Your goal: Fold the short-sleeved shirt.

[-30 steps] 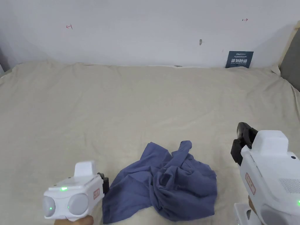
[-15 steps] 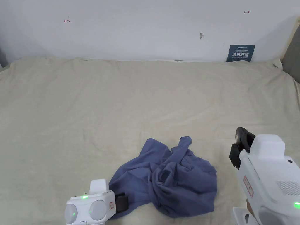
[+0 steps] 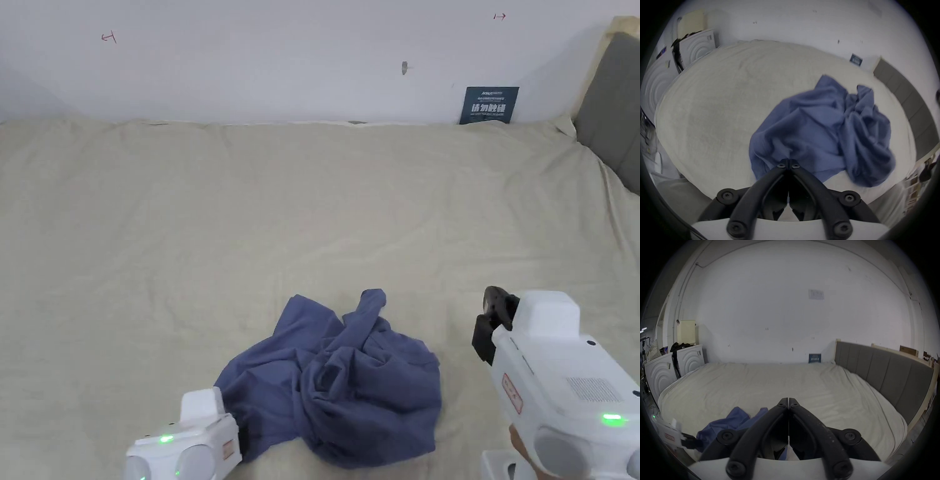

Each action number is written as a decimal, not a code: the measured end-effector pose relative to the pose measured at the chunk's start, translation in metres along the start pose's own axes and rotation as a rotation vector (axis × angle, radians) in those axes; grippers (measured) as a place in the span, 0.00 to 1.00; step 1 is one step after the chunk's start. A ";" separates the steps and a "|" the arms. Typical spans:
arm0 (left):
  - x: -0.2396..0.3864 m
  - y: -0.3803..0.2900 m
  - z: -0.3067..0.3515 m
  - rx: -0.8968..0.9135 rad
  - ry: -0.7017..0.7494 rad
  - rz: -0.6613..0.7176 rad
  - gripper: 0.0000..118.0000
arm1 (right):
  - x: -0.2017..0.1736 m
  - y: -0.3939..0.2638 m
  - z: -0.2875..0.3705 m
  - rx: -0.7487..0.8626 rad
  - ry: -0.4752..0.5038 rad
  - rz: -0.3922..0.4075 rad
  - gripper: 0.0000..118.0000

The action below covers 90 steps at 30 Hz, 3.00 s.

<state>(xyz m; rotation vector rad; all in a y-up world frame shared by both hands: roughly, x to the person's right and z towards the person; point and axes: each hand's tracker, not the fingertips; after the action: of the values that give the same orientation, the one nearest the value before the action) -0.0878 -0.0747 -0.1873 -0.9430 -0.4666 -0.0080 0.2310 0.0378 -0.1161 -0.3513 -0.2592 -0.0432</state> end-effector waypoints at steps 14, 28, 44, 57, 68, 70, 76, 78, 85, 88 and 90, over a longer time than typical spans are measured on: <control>-0.009 0.022 0.049 0.108 -0.163 -0.023 0.00 | -0.002 -0.063 -0.180 -0.601 0.029 -0.079 0.85; -0.018 0.023 0.050 0.092 -0.191 -0.005 0.00 | -0.016 -0.062 -0.165 -0.604 0.072 0.069 0.06; -0.064 0.203 0.133 0.458 -0.149 -0.019 0.00 | 0.009 0.183 -0.083 -0.039 -0.008 0.179 0.06; -0.097 0.397 0.207 0.650 0.004 0.068 0.00 | 0.010 0.316 -0.112 0.152 -0.029 0.105 0.06; -0.127 0.419 0.175 0.713 0.108 0.027 0.00 | -0.021 0.284 -0.158 0.171 -0.011 0.107 0.06; -0.134 0.408 0.159 0.686 0.120 0.026 0.00 | -0.026 0.267 -0.167 0.151 -0.010 0.106 0.06; -0.155 0.352 0.109 0.568 0.121 0.039 0.00 | -0.031 0.198 -0.183 0.047 0.005 0.085 0.06; -0.158 0.326 0.098 0.525 0.123 0.041 0.00 | -0.030 0.173 -0.183 0.004 0.005 0.073 0.06; -0.163 0.223 0.083 0.414 0.120 0.075 0.00 | -0.016 0.090 -0.150 -0.094 -0.007 0.033 0.06; -0.163 0.174 0.085 0.358 0.110 0.102 0.00 | -0.006 0.053 -0.126 -0.135 -0.013 0.015 0.06; -0.160 0.140 0.087 0.309 0.111 0.116 0.00 | 0.001 0.027 -0.107 -0.177 -0.015 -0.001 0.06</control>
<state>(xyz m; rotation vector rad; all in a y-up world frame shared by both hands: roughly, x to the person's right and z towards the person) -0.2363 0.0452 -0.3155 -0.6611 -0.2987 0.1138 0.2605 0.0257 -0.2220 -0.5274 -0.2712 -0.0642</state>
